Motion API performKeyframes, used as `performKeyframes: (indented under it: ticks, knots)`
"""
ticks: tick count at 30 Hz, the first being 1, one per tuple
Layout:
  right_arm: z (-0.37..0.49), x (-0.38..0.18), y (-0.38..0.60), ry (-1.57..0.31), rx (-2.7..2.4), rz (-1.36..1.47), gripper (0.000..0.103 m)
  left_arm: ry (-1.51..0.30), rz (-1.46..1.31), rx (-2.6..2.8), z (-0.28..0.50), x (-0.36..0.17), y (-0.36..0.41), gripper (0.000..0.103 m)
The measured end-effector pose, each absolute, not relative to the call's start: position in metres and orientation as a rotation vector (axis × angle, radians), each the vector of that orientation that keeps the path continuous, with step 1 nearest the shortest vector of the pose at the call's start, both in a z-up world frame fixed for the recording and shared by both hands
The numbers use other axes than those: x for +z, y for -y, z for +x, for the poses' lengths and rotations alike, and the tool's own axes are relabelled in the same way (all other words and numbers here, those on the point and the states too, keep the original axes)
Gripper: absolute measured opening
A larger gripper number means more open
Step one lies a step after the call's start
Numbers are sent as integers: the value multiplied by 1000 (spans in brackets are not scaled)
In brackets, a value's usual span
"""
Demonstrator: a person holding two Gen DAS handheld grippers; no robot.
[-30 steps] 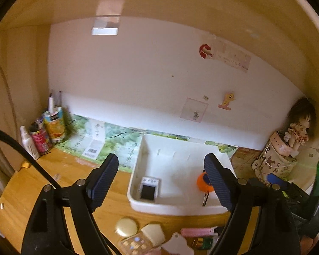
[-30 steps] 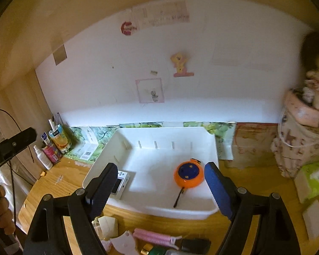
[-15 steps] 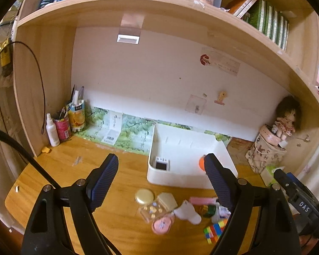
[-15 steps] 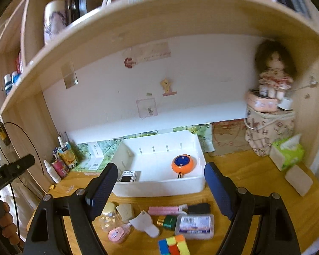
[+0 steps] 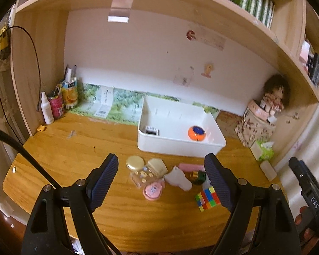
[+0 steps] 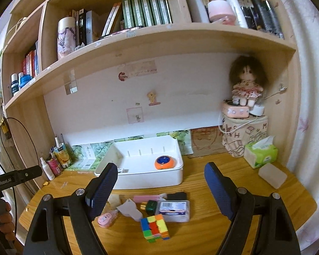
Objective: Organize rigid objects
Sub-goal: 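Withdraw both tools from the white bin back over the desk, then lower left tool onto the Rubik's cube and close on it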
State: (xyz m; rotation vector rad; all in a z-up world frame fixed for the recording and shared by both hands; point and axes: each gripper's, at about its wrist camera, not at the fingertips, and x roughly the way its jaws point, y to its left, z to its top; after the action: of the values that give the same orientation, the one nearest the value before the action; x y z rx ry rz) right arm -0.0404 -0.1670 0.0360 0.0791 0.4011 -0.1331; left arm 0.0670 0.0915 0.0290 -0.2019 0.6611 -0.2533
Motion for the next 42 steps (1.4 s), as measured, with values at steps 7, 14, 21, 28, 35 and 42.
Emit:
performKeyframes:
  ticks: [7, 14, 21, 28, 35, 42]
  knots:
    - [-46, 27, 189, -389, -112, 26, 84, -737, -195, -280, 73, 19, -60, 85]
    - [-34, 9, 219, -443, -39, -39, 84, -829, -181, -282, 85, 5, -17, 85]
    - [-17, -16, 240, -488, 84, -176, 84, -974, -220, -236, 106, -21, 20, 85]
    - [6, -45, 255, -572, 269, -341, 84, -1121, -330, -165, 125, -53, 40, 85]
    - [30, -70, 255, -641, 463, -483, 84, -1265, -401, -130, 140, -82, 69, 85]
    - [63, -81, 263, -676, 597, -526, 84, -1411, -419, -106, 147, -112, 99, 85]
